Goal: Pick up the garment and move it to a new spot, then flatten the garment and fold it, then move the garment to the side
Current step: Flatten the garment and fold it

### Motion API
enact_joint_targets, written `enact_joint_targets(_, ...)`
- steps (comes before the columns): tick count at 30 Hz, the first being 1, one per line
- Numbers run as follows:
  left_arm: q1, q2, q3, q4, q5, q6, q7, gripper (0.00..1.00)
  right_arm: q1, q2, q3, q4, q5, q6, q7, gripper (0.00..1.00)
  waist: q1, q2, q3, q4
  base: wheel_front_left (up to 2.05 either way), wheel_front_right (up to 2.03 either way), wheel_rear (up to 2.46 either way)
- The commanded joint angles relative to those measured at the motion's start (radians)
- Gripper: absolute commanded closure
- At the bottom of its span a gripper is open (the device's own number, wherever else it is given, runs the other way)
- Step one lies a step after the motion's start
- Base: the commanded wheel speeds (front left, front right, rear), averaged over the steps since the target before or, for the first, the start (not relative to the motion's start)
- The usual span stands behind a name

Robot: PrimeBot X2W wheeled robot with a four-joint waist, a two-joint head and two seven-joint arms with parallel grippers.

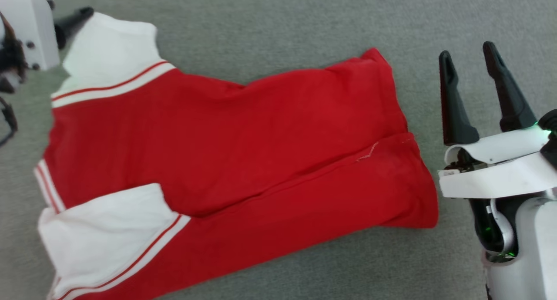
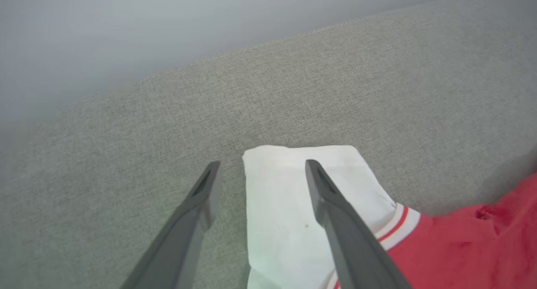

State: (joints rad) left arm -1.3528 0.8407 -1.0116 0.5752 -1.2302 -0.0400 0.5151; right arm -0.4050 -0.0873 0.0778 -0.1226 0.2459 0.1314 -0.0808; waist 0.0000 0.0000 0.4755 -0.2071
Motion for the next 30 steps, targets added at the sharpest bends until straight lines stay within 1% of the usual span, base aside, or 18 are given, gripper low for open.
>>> enact_joint_targets(1, -0.023, -0.008, -0.004, 0.025, 0.009, -0.013, 0.015, 0.0, -0.006, 0.008, 0.007, 0.006, 0.004, -0.002, -0.014, 0.0, 0.0, 0.0, 0.042, -0.042, 0.0, 0.0, 0.0)
enact_joint_targets(4, -0.053, -0.019, -0.022, 0.082, 0.023, -0.03, 0.052, 0.0, -0.008, 0.016, 0.017, 0.024, 0.013, -0.002, -0.019, 0.0, 0.0, 0.0, 0.053, -0.056, 0.0, 0.0, 0.0)
enact_joint_targets(13, -0.082, -0.074, -0.086, 0.254, 0.069, -0.045, 0.144, 0.0, -0.016, 0.024, 0.034, 0.051, 0.024, -0.002, 0.009, 0.0, 0.0, 0.0, 0.067, -0.073, 0.0, 0.0, 0.0)
enact_joint_targets(14, -0.078, -0.083, -0.086, 0.275, 0.061, -0.045, 0.154, 0.43, -0.019, 0.025, 0.037, 0.052, 0.025, -0.002, 0.013, 0.0, 0.0, 0.0, 0.068, -0.075, 0.0, 0.0, 0.0)
enact_joint_targets(15, -0.074, -0.09, -0.093, 0.291, 0.058, -0.048, 0.169, 1.0, -0.022, 0.026, 0.038, 0.053, 0.028, -0.002, 0.021, 0.0, 0.0, 0.0, 0.068, -0.077, 0.0, 0.0, 0.0)
enact_joint_targets(18, -0.053, -0.104, -0.12, 0.336, 0.051, -0.056, 0.242, 1.0, -0.028, 0.027, 0.039, 0.053, 0.04, -0.002, 0.048, 0.0, 0.0, 0.0, 0.065, -0.079, 0.0, 0.0, 0.0)
enact_joint_targets(21, -0.056, -0.117, -0.117, 0.353, 0.036, -0.063, 0.265, 1.0, -0.041, 0.031, 0.041, 0.046, 0.067, -0.002, 0.102, 0.0, 0.0, 0.0, 0.062, -0.079, 0.0, 0.0, 0.0)
enact_joint_targets(27, -0.074, -0.147, -0.112, 0.368, 0.025, -0.075, 0.259, 1.0, -0.13, 0.035, 0.042, 0.089, 0.091, -0.002, 0.293, 0.0, 0.0, 0.0, 0.063, -0.064, 0.0, 0.0, 0.0)
enact_joint_targets(30, -0.084, -0.165, -0.109, 0.375, 0.022, -0.078, 0.248, 1.0, -0.197, 0.034, 0.047, 0.152, 0.086, -0.002, 0.4, 0.0, 0.0, 0.0, 0.067, -0.05, 0.0, 0.0, 0.0)
